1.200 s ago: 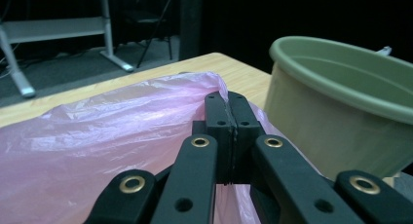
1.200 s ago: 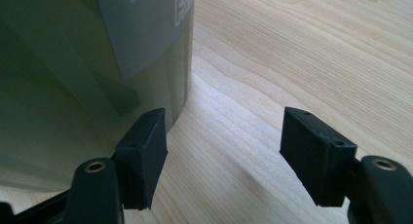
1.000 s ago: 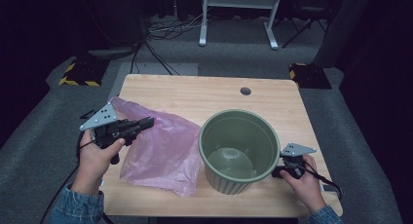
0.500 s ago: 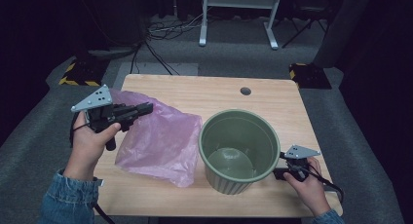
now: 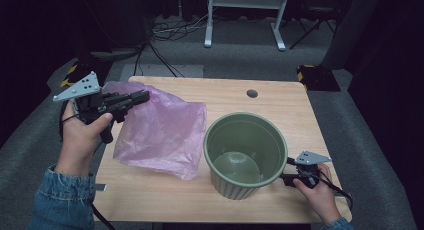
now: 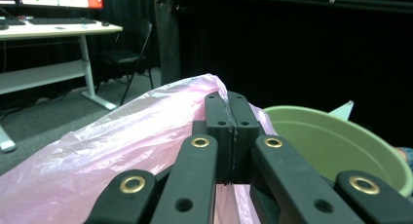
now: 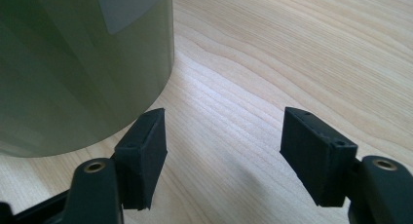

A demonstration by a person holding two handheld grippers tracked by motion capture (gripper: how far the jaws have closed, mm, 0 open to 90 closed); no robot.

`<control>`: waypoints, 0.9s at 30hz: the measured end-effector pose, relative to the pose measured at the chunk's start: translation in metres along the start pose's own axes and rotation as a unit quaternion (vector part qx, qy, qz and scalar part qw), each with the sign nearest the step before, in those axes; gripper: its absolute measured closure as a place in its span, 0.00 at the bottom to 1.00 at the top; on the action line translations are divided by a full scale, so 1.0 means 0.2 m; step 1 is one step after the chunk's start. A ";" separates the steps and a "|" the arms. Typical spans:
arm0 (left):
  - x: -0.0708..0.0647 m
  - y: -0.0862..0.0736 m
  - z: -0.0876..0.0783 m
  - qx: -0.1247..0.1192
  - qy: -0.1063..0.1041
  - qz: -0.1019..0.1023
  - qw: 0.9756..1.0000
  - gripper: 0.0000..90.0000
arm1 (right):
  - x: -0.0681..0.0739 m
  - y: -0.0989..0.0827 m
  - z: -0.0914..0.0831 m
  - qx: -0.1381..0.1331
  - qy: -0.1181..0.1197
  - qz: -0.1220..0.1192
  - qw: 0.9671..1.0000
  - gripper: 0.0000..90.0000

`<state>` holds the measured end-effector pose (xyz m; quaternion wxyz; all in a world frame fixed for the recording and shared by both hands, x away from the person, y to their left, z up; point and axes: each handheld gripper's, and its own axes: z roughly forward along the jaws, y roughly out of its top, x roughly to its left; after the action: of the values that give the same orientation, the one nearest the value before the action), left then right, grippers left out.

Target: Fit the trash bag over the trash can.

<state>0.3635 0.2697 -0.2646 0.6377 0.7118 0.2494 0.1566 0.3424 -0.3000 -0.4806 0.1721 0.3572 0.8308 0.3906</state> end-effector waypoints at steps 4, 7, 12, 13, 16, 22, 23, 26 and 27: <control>-0.01 0.02 -0.01 -0.004 -0.005 0.006 1.000 0.99 | 0.00 -0.01 0.01 -0.001 0.002 0.000 1.000 0.38; -0.01 0.05 -0.01 -0.008 -0.011 0.005 1.000 0.99 | 0.00 -0.01 0.01 -0.001 0.003 0.000 1.000 0.38; -0.03 0.09 0.01 -0.016 -0.022 0.008 1.000 0.99 | 0.00 -0.01 0.02 -0.002 0.004 -0.001 1.000 0.38; -0.04 0.10 0.02 -0.017 -0.026 0.008 0.999 0.99 | 0.00 -0.01 0.01 -0.004 0.004 -0.002 1.000 0.38; -0.06 0.13 0.05 -0.019 -0.034 0.013 0.999 0.99 | 0.00 -0.01 0.01 -0.006 0.003 -0.007 1.000 0.36; -0.10 0.21 0.11 -0.029 -0.051 0.021 0.998 0.99 | 0.00 -0.03 0.01 -0.010 0.003 -0.012 1.000 0.36; -0.11 0.22 0.12 -0.029 -0.054 0.022 0.998 0.99 | 0.00 -0.03 0.01 -0.010 0.002 -0.011 1.000 0.36; -0.13 0.24 0.17 -0.032 -0.059 0.024 0.997 0.99 | 0.00 -0.03 0.00 -0.011 0.001 -0.009 1.000 0.36; -0.14 0.25 0.19 -0.031 -0.061 0.025 0.997 0.99 | 0.00 -0.03 0.00 -0.011 0.001 -0.008 1.000 0.36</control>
<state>0.3691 0.2206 -0.2172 0.6691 0.7061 0.1872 0.1366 0.3392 -0.3029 -0.4847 0.1780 0.3483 0.8293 0.3990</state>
